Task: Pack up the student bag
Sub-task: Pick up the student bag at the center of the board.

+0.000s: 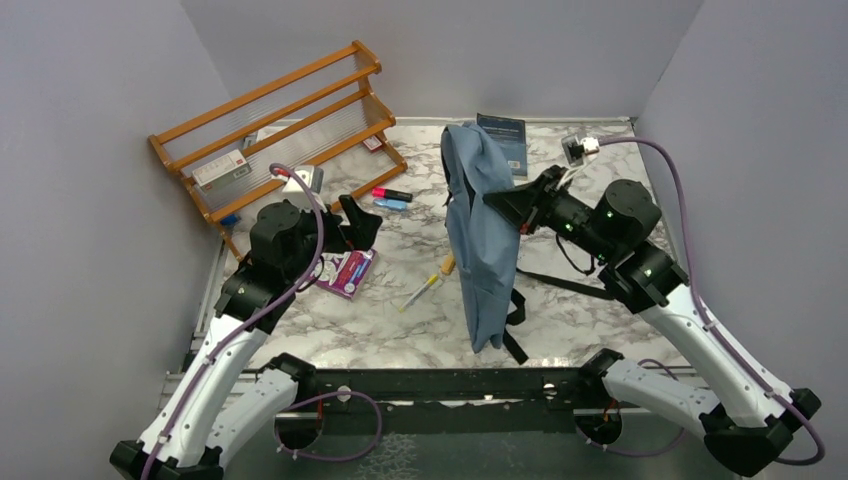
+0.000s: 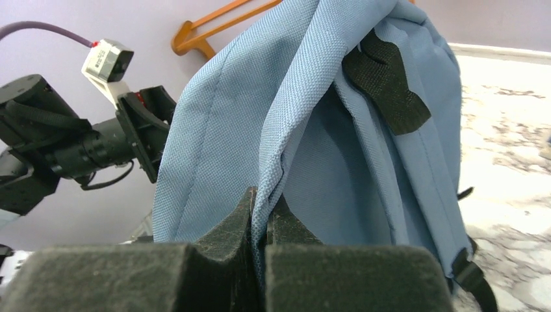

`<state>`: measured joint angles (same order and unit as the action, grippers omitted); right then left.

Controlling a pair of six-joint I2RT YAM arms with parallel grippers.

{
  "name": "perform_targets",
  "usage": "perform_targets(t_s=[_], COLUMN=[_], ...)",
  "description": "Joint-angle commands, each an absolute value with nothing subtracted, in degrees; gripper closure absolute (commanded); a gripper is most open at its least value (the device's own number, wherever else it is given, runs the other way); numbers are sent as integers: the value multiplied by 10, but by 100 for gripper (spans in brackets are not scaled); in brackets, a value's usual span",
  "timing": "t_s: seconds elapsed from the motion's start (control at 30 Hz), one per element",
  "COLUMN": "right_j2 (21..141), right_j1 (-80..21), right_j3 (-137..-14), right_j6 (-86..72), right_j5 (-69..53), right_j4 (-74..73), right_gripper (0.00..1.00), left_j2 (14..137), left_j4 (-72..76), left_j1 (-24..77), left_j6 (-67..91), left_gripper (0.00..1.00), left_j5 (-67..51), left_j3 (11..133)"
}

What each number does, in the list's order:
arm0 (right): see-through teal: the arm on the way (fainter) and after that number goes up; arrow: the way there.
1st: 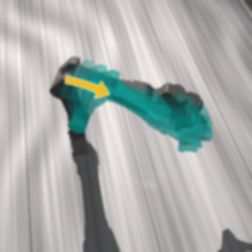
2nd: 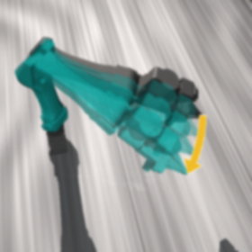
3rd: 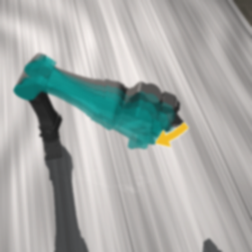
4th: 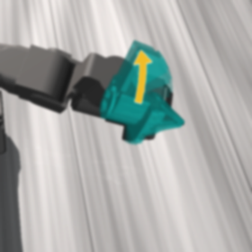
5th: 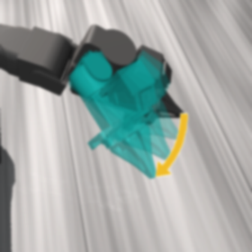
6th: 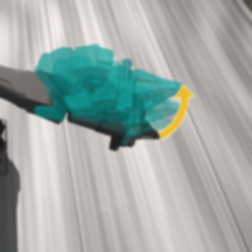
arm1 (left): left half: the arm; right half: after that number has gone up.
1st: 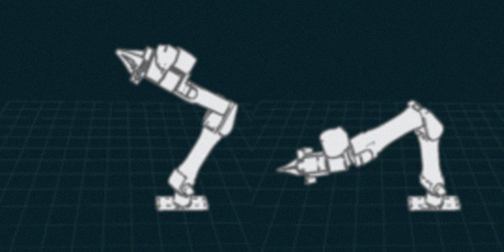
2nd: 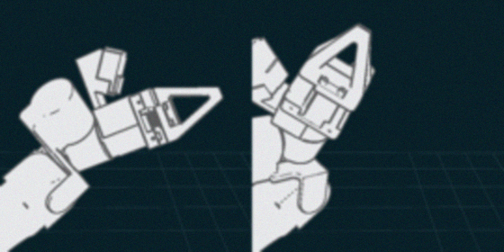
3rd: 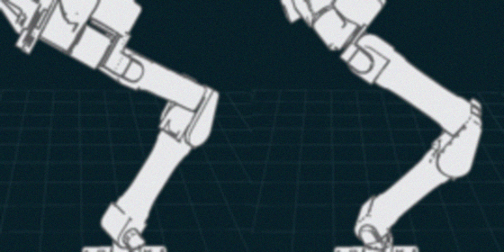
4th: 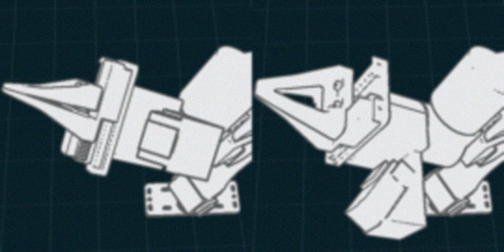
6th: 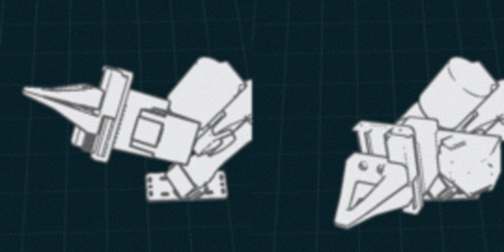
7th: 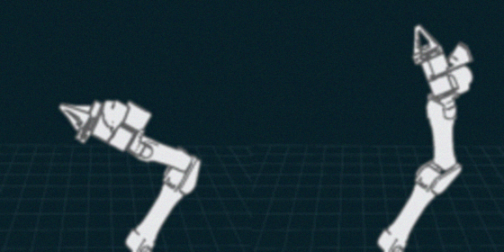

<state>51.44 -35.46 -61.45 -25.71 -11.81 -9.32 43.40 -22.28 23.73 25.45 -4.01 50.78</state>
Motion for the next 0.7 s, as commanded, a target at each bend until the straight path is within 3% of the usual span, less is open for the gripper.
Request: perform_targets(t_s=[0.0, 0.37, 0.67], right_j2=[548, 695, 598], right_j1=[-355, -355, -355], right_j3=[-604, -676, -608], right_j6=[-291, -343, -320], right_j5=[-162, -244, -146], right_j4=[24, 202, 141], right_gripper=[99, 99, 99], left_j2=[419, 378, 369], left_j4=[-216, -239, -247], left_j1=[239, 238, 239], left_j6=[251, 265, 270], left_gripper=[1, 1, 1], left_j5=[-32, -12, -4], left_j3=[508, 487, 474])
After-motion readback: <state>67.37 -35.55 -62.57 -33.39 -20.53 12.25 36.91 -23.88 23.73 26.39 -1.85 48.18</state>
